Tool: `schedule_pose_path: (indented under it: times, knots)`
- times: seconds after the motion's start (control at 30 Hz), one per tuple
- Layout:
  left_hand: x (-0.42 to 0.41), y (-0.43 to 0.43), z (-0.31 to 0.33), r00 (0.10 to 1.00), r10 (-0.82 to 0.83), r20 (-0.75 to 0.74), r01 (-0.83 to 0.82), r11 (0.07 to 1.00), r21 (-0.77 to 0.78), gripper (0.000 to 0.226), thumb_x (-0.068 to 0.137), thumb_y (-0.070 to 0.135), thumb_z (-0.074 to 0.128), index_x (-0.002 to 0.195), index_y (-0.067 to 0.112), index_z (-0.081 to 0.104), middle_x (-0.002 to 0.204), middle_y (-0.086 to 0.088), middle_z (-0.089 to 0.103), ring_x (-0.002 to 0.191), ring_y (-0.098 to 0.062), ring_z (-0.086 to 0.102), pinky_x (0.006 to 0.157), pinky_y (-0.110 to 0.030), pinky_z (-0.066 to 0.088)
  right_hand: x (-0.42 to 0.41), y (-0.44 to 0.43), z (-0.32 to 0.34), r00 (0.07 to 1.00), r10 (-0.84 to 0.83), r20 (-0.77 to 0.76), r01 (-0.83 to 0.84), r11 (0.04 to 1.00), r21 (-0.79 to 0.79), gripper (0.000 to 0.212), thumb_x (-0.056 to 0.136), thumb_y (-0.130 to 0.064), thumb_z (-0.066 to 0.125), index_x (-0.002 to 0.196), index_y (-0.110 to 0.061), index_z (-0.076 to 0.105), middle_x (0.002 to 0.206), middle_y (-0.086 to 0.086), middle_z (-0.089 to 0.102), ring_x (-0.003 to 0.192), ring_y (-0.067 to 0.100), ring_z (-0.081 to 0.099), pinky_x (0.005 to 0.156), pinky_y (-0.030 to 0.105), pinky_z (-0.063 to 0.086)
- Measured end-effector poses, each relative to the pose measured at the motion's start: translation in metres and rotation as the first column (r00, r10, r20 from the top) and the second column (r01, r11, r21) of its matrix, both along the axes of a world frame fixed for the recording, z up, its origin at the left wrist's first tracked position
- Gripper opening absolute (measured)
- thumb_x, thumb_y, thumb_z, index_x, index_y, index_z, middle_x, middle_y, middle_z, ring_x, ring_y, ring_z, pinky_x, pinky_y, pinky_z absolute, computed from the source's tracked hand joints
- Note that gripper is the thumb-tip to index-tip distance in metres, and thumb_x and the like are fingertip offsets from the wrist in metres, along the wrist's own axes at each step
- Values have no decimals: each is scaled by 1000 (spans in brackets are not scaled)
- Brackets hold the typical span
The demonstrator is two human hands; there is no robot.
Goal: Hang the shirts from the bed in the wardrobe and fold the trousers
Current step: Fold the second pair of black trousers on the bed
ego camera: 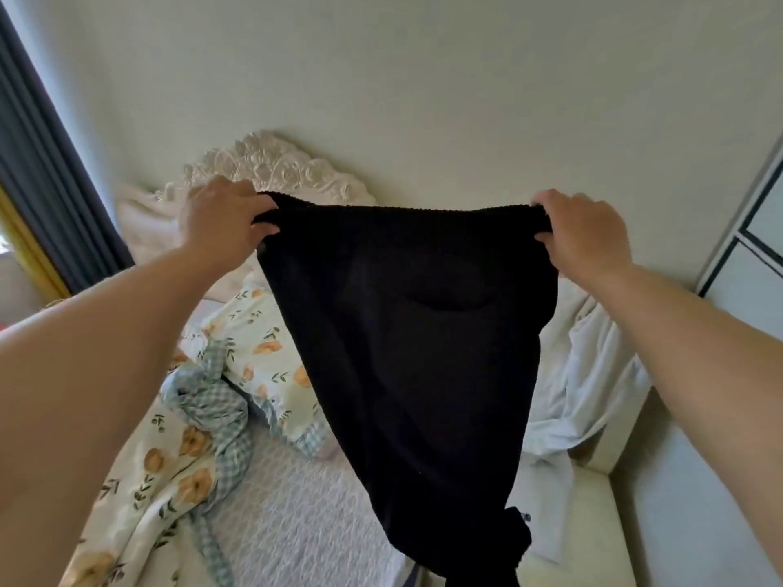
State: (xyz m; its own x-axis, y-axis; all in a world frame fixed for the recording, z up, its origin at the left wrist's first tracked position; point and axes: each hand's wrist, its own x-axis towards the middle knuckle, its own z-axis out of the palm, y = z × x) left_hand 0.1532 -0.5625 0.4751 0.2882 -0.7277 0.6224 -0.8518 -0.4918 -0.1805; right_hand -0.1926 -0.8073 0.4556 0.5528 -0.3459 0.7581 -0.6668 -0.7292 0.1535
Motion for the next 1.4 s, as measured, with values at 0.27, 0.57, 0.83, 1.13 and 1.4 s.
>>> schedule_pose_path:
  times: [0.27, 0.57, 0.83, 1.13, 1.4]
  knots:
    - [-4, 13, -50, 985, 89, 144, -149, 861, 486, 44, 94, 60, 31, 124, 35, 53, 108, 11, 57, 109, -15, 50, 78, -30, 36, -2, -11, -38, 922, 72, -380, 52, 951, 306, 26, 86, -9, 49, 98, -23, 66, 89, -2, 51, 85, 22, 53, 60, 29, 30]
    - [-71, -17, -73, 640, -206, -741, 186, 976, -111, 21, 81, 22, 62, 62, 16, 55, 60, 1, 53, 63, -19, 52, 57, -28, 39, 11, 1, -64, 873, 111, -475, 296, 654, 697, 32, 84, 2, 43, 90, -24, 61, 100, 5, 62, 84, 21, 57, 64, 25, 40]
    - [-122, -48, -85, 669, -251, -700, 315, 948, -38, 26, 77, 20, 60, 58, 10, 46, 52, 3, 44, 50, -10, 41, 51, -27, 34, 23, 45, -126, 871, 344, -350, 312, 164, 936, 47, 86, 1, 50, 130, -17, 52, 122, 8, 59, 88, 16, 56, 72, 23, 49]
    - [-136, -54, -91, 731, -264, -629, 456, 875, 162, 25, 81, 26, 61, 66, 8, 54, 56, 0, 51, 51, -13, 44, 47, -26, 32, 44, 65, -153, 925, 346, 155, -169, 10, 986, 51, 80, -8, 68, 120, -32, 47, 116, -6, 47, 85, 11, 55, 53, 17, 46]
    - [-100, -40, -89, 778, -281, -563, 412, 903, 119, 23, 86, 32, 63, 71, 21, 51, 60, 8, 49, 55, -11, 47, 48, -25, 31, 15, 57, -176, 845, 484, -226, 256, 5, 967, 13, 89, -27, 63, 89, -14, 59, 83, 2, 64, 66, 12, 64, 63, 25, 52]
